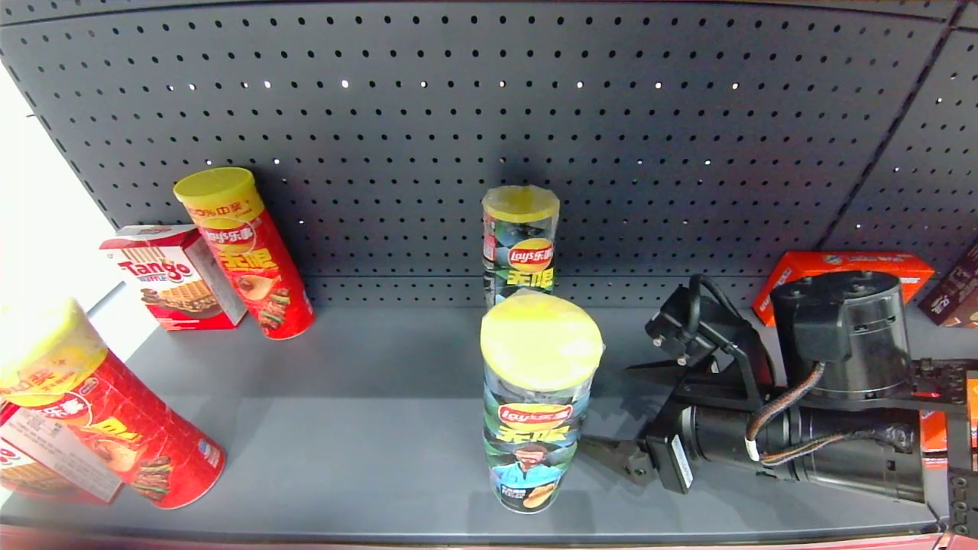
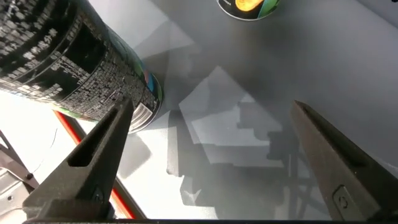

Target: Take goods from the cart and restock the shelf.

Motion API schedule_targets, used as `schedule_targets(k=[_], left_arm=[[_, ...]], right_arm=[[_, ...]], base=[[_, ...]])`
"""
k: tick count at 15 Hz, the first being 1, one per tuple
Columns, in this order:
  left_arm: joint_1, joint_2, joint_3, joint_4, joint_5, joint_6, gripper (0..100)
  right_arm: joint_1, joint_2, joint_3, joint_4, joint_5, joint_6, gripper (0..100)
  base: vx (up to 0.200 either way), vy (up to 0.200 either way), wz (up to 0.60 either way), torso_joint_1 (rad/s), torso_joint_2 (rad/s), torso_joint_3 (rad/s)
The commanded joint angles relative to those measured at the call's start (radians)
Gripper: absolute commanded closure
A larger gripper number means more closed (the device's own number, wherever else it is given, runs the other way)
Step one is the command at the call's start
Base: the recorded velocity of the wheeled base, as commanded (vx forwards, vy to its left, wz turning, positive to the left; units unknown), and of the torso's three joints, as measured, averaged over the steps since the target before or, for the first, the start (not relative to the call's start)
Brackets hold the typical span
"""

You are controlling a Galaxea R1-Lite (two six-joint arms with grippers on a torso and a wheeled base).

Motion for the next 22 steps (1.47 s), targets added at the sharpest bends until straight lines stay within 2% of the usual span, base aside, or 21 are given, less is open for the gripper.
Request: schedule_targets(k=[1,4,7,10,13,14,15,16,17,19,20,21,22], left_arm=[[0.0,0.001,0.0,0.001,0.0,0.0,0],[0.0,0.001,-0.002,0.001,0.0,0.0,0],[0.0,0.001,0.0,0.001,0.0,0.0,0],[0.0,0.001,-0.002,0.001,-0.001,0.0,0],[0.0,0.001,-0.002,0.005,-0.006,0.0,0],[0.0,0.001,-0.002,0.005,-0.008,0.0,0],[-0.003,0.004,-0.002,0.005,-0.018,0.0,0],[-0.003,0.003,-0.002,0.005,-0.02,0.0,0],[-0.003,0.003,-0.002,0.003,-0.02,0.0,0],[-0.001,0.001,0.0,0.0,-0.02,0.002,0],[0.0,0.001,0.0,-0.003,-0.02,0.003,0],[0.0,0.001,0.001,-0.003,-0.018,0.003,0],[0.0,0.001,0.003,-0.005,-0.017,0.003,0]], right_arm=[[0.001,0.013,-0.012,-0.003,0.001,-0.001,0],[-0.011,-0.004,-0.002,-0.011,-0.006,0.001,0],[-0.096,-0.08,0.01,-0.02,-0.006,0.004,0],[-0.287,-0.228,0.016,-0.02,-0.015,0.007,0],[-0.548,-0.476,0.102,-0.017,-0.018,0.004,0],[-0.57,-0.501,0.116,-0.015,-0.018,0.004,0],[-0.729,-0.714,0.263,-0.011,-0.018,0.004,0],[-0.787,-0.855,0.364,-0.006,-0.032,0.004,0],[-0.806,-0.976,0.45,0.012,-0.048,0.004,0],[-0.827,-1.163,0.533,0.097,-0.055,-0.001,0],[-0.844,-1.305,0.538,0.25,-0.05,-0.001,0],[-0.843,-1.357,0.536,0.316,-0.045,-0.001,0],[-0.841,-1.473,0.536,0.466,-0.059,0.001,0]], base=[[0.0,0.0,0.0,0.0,0.0,0.0],[0.0,0.0,0.0,0.0,0.0,0.0],[0.0,0.0,0.0,0.0,0.0,0.0],[0.0,0.0,0.0,0.0,0.0,0.0],[0.0,0.0,0.0,0.0,0.0,0.0],[0.0,0.0,0.0,0.0,0.0,0.0],[0.0,0.0,0.0,0.0,0.0,0.0],[0.0,0.0,0.0,0.0,0.0,0.0],[0.0,0.0,0.0,0.0,0.0,0.0],[0.0,0.0,0.0,0.0,0.0,0.0],[0.0,0.0,0.0,0.0,0.0,0.0],[0.0,0.0,0.0,0.0,0.0,0.0],[0.0,0.0,0.0,0.0,0.0,0.0]])
